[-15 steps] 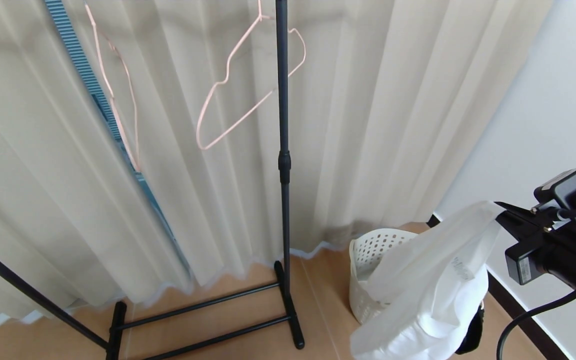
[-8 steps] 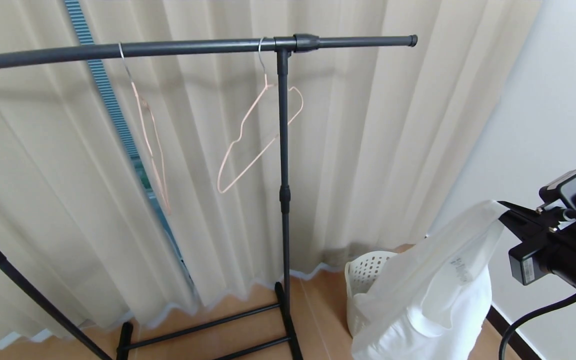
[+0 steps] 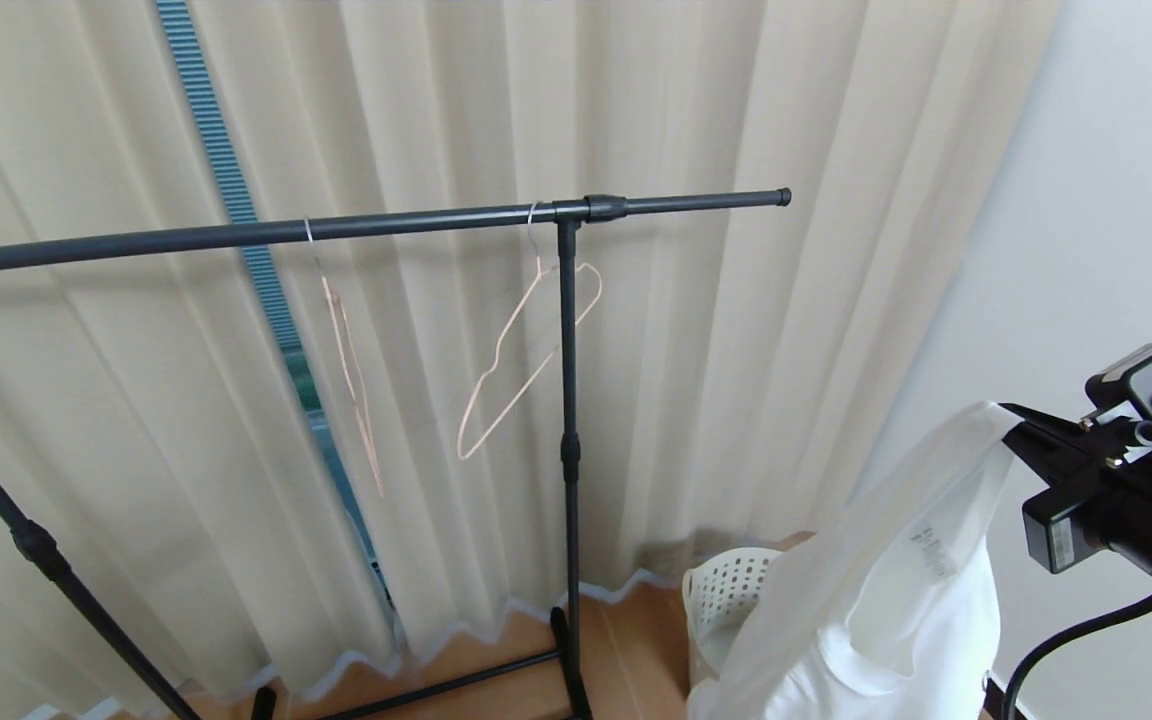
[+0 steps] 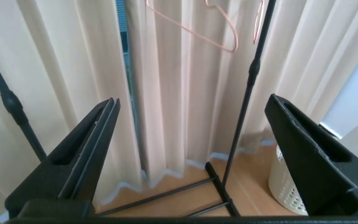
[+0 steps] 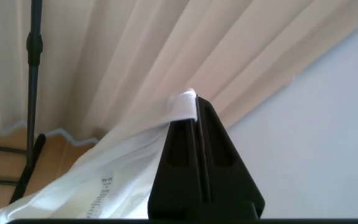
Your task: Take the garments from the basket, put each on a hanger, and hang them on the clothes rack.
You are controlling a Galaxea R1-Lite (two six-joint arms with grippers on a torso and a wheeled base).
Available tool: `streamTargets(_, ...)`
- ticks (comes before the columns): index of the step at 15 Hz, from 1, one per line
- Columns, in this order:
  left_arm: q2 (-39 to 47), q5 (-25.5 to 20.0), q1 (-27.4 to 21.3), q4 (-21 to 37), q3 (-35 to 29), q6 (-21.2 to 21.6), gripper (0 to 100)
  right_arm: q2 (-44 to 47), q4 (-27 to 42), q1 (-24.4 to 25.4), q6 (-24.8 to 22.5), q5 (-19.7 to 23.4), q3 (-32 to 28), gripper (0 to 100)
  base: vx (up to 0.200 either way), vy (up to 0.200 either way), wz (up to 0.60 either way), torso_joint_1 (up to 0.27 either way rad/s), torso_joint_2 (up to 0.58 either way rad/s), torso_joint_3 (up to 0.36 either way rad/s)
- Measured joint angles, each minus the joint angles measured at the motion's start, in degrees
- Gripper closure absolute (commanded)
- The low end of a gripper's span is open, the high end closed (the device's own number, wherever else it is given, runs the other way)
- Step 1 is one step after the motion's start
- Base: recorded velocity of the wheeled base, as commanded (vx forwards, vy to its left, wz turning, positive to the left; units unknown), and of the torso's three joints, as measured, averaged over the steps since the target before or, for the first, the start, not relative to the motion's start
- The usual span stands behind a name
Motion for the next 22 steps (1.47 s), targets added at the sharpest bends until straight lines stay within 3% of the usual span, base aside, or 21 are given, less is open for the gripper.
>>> streamTargets(18,0.00,0.09,-0.02,0.05,0.00,-0.17,0,-0.72,-0.02,0.10,-0.39,0.59,0.82,100,0.000,0.000,0.00,0.147,-0.32,-0.156)
streamTargets(22,0.00,0.04,-0.02,0.07,0.00,-0.20,0,-0.78,0.06,0.10,-0.72,3.05,1.10,100,0.000,0.000,0.60,0.005,0.00,-0.004)
